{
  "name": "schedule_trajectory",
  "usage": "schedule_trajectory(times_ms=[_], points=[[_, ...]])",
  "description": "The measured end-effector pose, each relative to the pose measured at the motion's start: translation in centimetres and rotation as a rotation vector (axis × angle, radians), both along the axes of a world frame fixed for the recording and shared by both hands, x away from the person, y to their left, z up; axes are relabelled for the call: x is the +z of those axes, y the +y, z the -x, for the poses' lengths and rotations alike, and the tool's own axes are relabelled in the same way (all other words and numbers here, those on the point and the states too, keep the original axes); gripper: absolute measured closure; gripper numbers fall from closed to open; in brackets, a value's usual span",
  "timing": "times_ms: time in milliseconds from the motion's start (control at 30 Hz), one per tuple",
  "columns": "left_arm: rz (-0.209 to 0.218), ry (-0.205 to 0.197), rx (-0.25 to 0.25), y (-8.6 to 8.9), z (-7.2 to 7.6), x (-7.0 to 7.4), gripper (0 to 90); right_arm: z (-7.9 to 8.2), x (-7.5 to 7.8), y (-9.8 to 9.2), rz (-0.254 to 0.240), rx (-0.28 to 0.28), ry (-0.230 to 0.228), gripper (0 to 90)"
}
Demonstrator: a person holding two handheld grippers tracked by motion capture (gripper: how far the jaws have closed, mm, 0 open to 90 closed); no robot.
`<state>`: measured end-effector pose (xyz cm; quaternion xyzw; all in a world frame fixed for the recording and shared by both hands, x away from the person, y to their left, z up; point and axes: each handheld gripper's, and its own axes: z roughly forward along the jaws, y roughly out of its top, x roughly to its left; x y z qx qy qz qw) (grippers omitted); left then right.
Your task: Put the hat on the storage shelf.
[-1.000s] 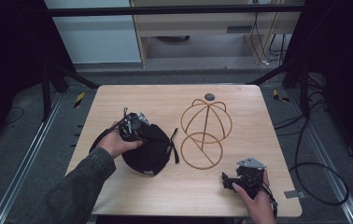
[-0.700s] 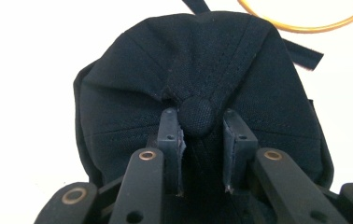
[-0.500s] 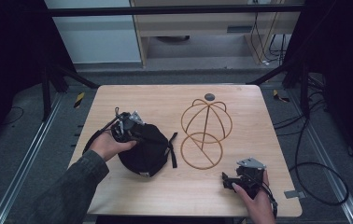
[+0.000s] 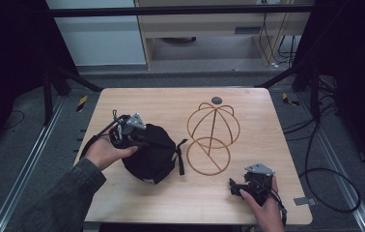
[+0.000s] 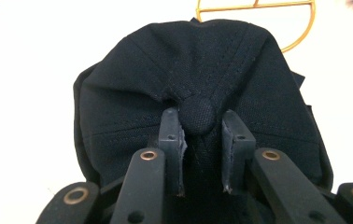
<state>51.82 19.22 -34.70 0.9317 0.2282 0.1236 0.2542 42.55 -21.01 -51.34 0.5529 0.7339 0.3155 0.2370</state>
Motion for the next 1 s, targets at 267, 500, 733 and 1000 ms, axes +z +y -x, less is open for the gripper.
schedule_trajectory(times_ms=[267, 500, 733, 1000], points=[[0.037, -0.032, -0.01, 0.5, 1.3, 1.5, 73.2, 0.0, 0.0, 0.0, 0.0, 0.0, 0.0, 0.3], [0.058, -0.056, -0.01, 1.4, 2.1, 3.2, 73.2, 0.0, 0.0, 0.0, 0.0, 0.0, 0.0, 0.3], [0.054, -0.075, -0.003, 2.0, 2.4, 4.2, 73.4, 0.0, 0.0, 0.0, -0.001, 0.0, 0.0, 0.3], [0.069, -0.093, -0.005, 2.4, 2.9, 5.3, 73.5, 0.0, 0.0, 0.0, -0.003, 0.0, 0.001, 0.3]])
